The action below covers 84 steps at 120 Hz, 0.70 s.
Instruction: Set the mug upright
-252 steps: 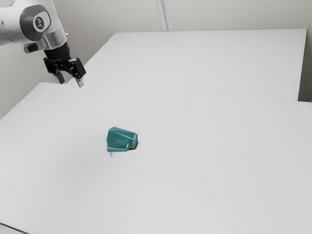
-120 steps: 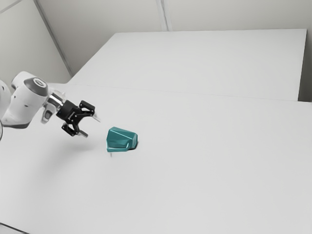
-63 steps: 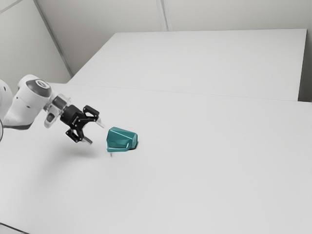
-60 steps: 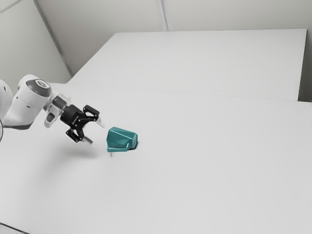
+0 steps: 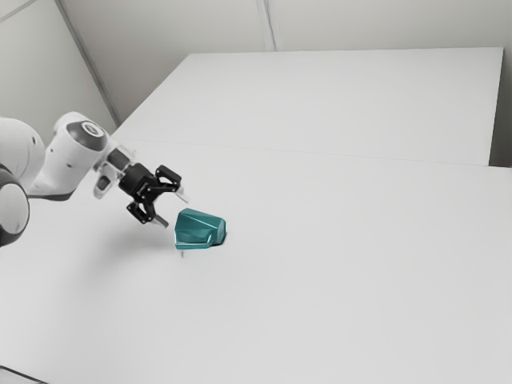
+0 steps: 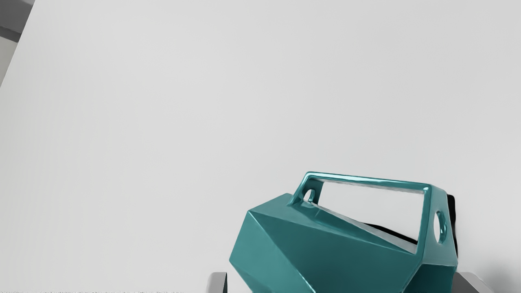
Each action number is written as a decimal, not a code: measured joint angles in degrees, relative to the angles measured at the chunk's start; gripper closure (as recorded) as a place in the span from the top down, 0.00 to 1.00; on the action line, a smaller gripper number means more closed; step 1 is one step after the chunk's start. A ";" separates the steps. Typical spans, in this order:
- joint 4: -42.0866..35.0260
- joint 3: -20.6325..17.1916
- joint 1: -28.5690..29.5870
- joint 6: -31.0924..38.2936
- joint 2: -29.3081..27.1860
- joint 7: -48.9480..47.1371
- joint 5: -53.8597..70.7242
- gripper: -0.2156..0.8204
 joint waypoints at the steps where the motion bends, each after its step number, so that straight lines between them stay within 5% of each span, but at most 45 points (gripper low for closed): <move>1: 0.23 0.00 0.01 0.00 0.18 0.00 -0.01 0.79; 20: 3.32 -0.26 -0.12 0.02 3.01 0.00 -0.22 0.78; 84: 0.98 -0.63 1.35 1.86 3.42 0.00 -3.10 0.34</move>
